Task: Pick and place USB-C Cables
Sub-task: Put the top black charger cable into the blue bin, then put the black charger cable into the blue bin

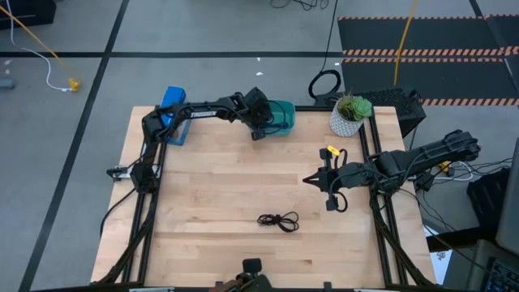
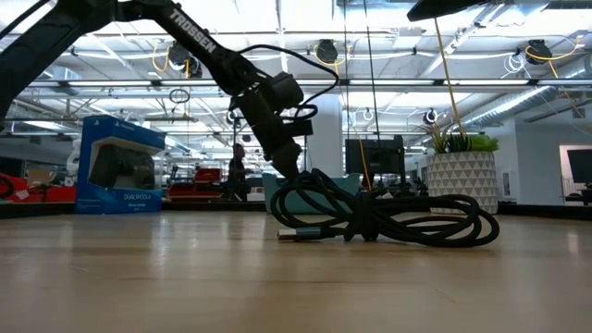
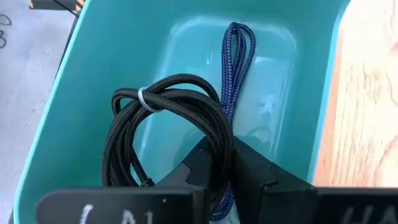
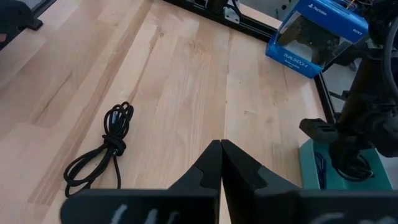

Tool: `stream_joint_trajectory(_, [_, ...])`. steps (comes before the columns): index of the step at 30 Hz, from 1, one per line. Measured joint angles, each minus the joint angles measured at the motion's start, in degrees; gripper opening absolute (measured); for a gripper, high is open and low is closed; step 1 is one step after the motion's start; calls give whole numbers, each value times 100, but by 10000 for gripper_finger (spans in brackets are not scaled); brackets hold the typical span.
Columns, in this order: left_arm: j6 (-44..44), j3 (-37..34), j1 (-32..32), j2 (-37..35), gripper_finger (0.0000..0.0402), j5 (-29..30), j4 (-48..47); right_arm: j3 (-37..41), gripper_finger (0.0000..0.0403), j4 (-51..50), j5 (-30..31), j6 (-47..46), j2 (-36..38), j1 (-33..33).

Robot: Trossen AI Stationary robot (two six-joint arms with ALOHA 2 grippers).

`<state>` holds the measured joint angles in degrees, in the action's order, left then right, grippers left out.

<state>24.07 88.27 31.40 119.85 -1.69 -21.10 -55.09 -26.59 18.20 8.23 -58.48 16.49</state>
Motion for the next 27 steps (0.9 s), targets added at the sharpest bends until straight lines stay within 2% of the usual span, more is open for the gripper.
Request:
stream_joint_trajectory(6, [-128, 2, 2, 0, 42, -268, -18, 0, 0, -2, 0, -2, 0, 0])
stream_joint_trajectory(13, [-109, 0, -42, 0, 45, -276, -146, 0, 0, -2, -2, -4, 0, 0])
stream_joint_trajectory(20, [-85, 0, -106, 0, 98, -260, -189, 0, 0, -2, -1, -4, 0, 0])
stream_joint_trajectory(27, [-143, 0, -187, -200, 139, 26, -282, 0, 0, -2, -2, -4, 0, 0])
